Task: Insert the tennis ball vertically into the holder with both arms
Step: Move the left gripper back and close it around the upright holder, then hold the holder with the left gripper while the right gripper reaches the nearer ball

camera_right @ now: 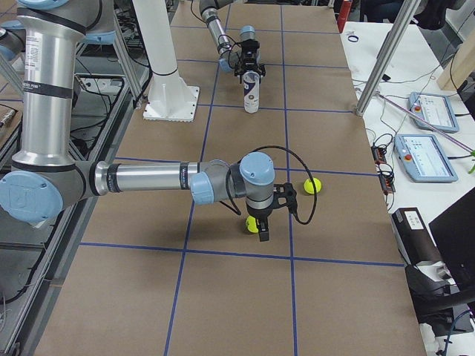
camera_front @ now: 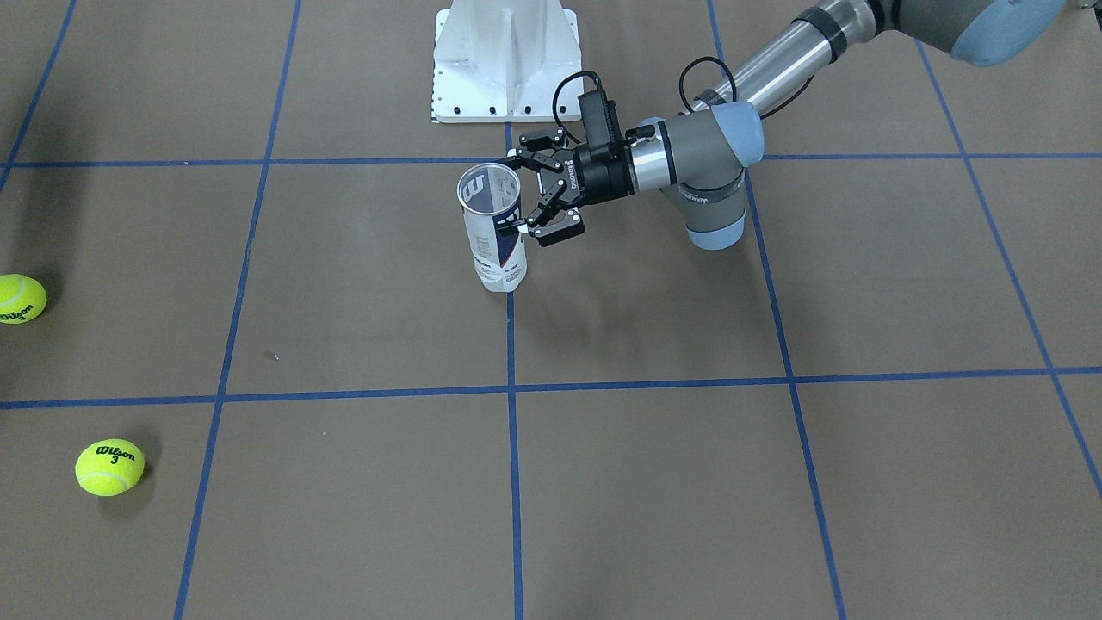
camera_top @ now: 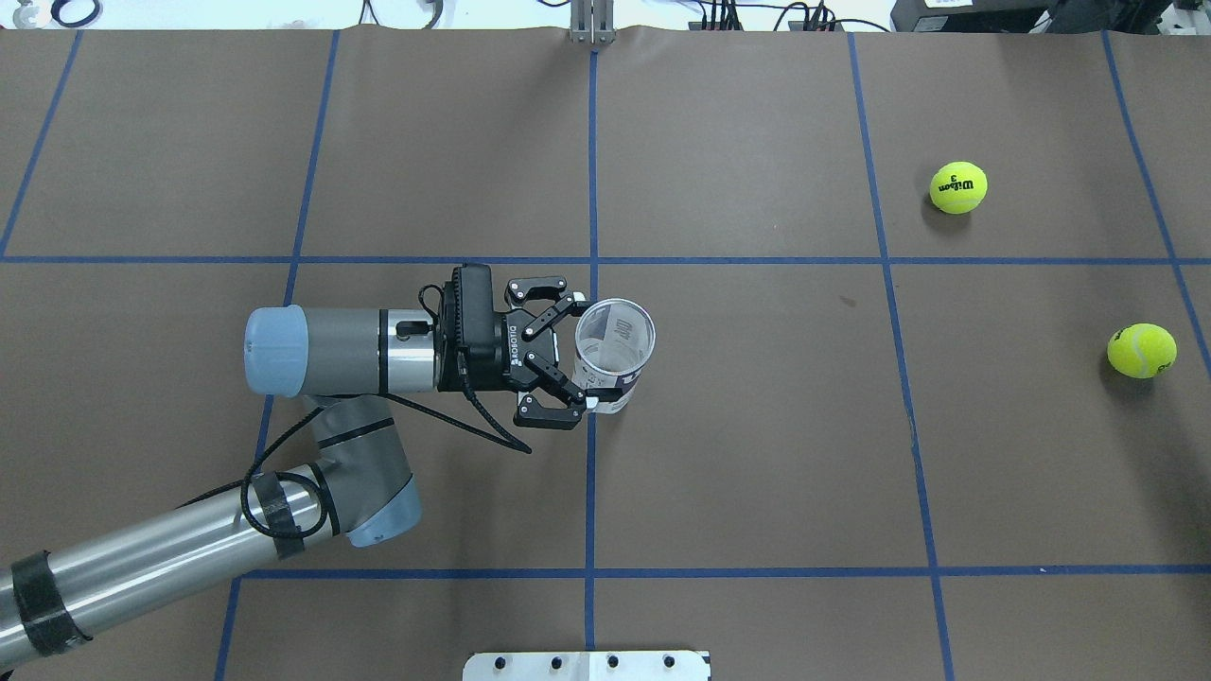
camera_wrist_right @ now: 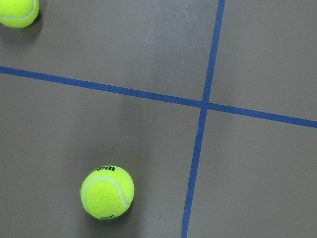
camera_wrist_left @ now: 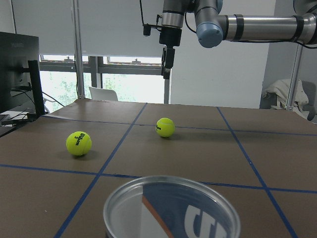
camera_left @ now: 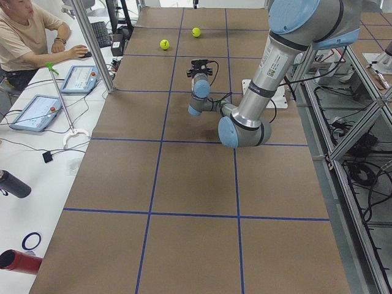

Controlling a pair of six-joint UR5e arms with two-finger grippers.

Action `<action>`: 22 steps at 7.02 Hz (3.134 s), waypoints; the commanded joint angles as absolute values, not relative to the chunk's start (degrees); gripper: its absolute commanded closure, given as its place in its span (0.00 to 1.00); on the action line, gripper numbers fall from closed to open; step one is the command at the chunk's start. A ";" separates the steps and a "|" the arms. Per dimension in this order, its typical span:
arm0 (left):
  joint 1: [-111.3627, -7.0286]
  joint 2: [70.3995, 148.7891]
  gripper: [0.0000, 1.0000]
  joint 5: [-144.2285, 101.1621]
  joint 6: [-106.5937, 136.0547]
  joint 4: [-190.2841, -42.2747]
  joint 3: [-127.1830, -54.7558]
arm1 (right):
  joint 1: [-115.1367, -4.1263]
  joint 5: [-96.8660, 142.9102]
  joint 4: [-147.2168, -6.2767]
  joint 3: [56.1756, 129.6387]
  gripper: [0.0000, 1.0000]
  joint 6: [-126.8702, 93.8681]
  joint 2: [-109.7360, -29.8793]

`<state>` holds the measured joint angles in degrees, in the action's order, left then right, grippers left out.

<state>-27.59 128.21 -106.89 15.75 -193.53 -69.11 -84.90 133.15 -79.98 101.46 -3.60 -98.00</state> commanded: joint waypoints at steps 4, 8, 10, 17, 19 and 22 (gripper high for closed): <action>-27.07 128.76 0.22 -105.73 12.74 -193.45 -68.64 | -84.90 133.07 -79.98 101.43 0.00 -3.60 -97.82; -27.16 128.85 0.20 -106.08 17.11 -193.27 -69.61 | -84.90 133.07 -79.98 101.51 0.00 -3.87 -97.47; -27.51 128.67 0.20 -106.17 22.31 -192.66 -69.52 | -84.90 133.07 -79.98 101.51 0.00 -3.95 -97.38; -27.86 128.15 0.19 -106.26 22.32 -190.81 -72.07 | -68.85 123.36 -56.61 102.74 0.00 -38.40 -99.66; -27.77 128.14 0.19 -106.26 22.32 -190.81 -72.07 | -65.76 118.42 -52.50 102.48 0.00 -41.72 -101.77; -27.77 128.23 0.19 -106.17 22.32 -190.72 -72.07 | -60.48 110.50 -38.44 94.07 0.00 -45.78 -103.54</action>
